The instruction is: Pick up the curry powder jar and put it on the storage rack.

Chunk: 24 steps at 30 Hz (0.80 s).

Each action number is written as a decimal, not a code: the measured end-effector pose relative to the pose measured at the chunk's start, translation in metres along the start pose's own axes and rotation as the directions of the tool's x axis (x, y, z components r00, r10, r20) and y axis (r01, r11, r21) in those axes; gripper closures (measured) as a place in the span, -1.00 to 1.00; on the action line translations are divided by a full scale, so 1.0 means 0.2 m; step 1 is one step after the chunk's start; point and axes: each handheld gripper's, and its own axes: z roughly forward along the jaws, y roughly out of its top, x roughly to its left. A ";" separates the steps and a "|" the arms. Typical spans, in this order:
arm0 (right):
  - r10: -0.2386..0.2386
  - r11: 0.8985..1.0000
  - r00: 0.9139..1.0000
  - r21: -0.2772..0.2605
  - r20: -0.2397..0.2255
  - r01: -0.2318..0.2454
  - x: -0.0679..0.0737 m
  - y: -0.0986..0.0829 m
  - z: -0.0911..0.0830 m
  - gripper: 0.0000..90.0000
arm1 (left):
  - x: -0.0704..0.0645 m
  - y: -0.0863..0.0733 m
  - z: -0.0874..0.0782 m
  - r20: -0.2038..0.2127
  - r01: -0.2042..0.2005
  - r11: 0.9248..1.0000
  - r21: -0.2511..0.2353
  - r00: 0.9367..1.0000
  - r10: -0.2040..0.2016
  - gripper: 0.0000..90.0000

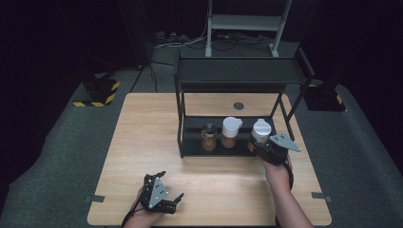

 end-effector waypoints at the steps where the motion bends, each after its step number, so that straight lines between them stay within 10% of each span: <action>1: 0.000 1.000 1.000 0.000 -0.001 0.000 0.00 0.00 0.01 -0.33 | 0.00 0.00 0.00 0.000 -0.001 1.000 0.000 1.000 0.001 -0.97; 24: -0.001 1.000 1.000 0.019 0.016 0.001 -0.01 0.00 0.11 -0.33 | 0.00 0.00 0.00 0.003 -0.004 1.000 -0.003 1.000 0.004 -0.97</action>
